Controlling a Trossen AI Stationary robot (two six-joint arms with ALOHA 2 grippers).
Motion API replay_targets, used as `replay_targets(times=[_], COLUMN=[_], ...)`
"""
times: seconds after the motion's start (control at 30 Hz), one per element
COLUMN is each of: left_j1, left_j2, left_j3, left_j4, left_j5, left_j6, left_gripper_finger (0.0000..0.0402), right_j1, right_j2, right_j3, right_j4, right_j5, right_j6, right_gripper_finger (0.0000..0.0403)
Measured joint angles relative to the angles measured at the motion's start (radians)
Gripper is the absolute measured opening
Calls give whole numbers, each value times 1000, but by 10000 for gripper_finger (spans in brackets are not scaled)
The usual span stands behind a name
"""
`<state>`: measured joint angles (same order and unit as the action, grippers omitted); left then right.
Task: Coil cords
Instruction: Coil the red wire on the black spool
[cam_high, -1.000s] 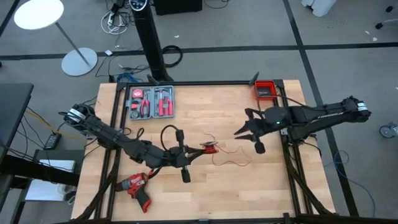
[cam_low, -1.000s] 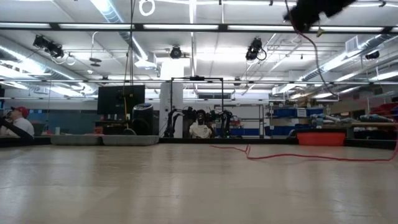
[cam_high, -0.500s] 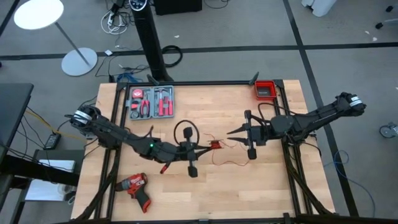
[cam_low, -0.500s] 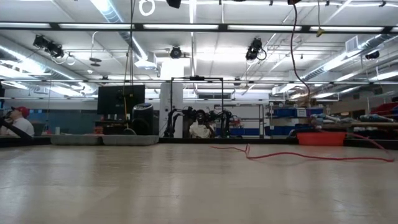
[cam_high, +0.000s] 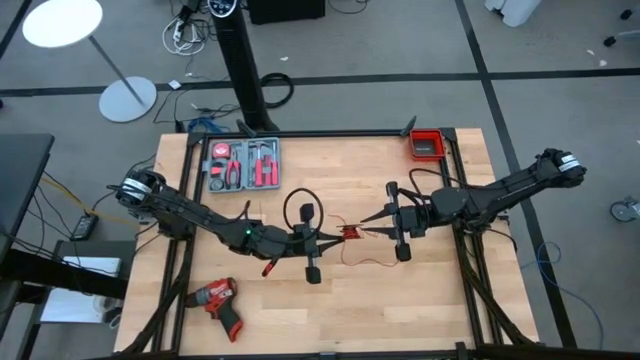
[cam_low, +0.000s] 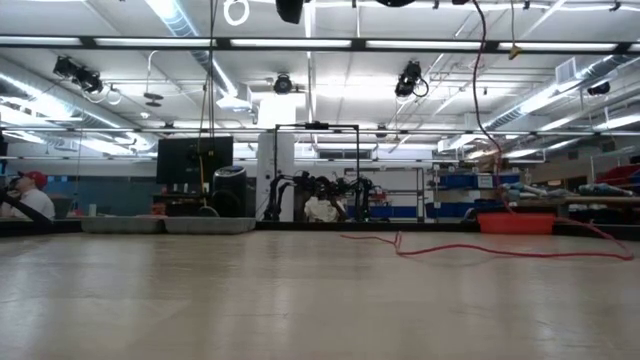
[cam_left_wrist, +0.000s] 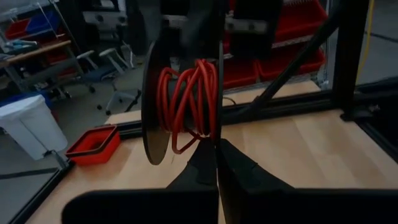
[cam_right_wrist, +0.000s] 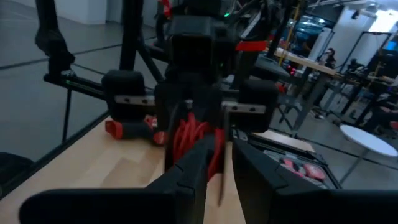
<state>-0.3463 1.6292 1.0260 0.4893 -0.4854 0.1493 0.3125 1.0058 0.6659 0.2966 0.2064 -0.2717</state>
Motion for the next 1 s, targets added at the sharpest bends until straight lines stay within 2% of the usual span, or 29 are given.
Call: replay_targets(times=[0.43, 0.6, 0.77, 0.87, 1.0], left_j1=[-1, -1, -6, -17, -17], left_j2=[17, 17, 18, 18, 14], left_j3=[-1, -2, -2, -2, -2], left_j4=[24, 25, 41, 62, 78], left_j5=[12, 13, -41, -111, -188], left_j6=[34, 31, 25, 48, 52], left_gripper_finger=[0, 0, 5, 26, 83], right_j1=[1, -1, -2, -2, -3], right_j2=[111, 113, 111, 99, 62], right_j3=[0, 1, 2, 3, 1], right_j4=[109, 103, 85, 65, 28], right_j5=[-16, -11, -4, 11, 39], right_j6=[2, 17, 41, 33, 22], right_gripper_finger=[70, 15, 5, 4, 2])
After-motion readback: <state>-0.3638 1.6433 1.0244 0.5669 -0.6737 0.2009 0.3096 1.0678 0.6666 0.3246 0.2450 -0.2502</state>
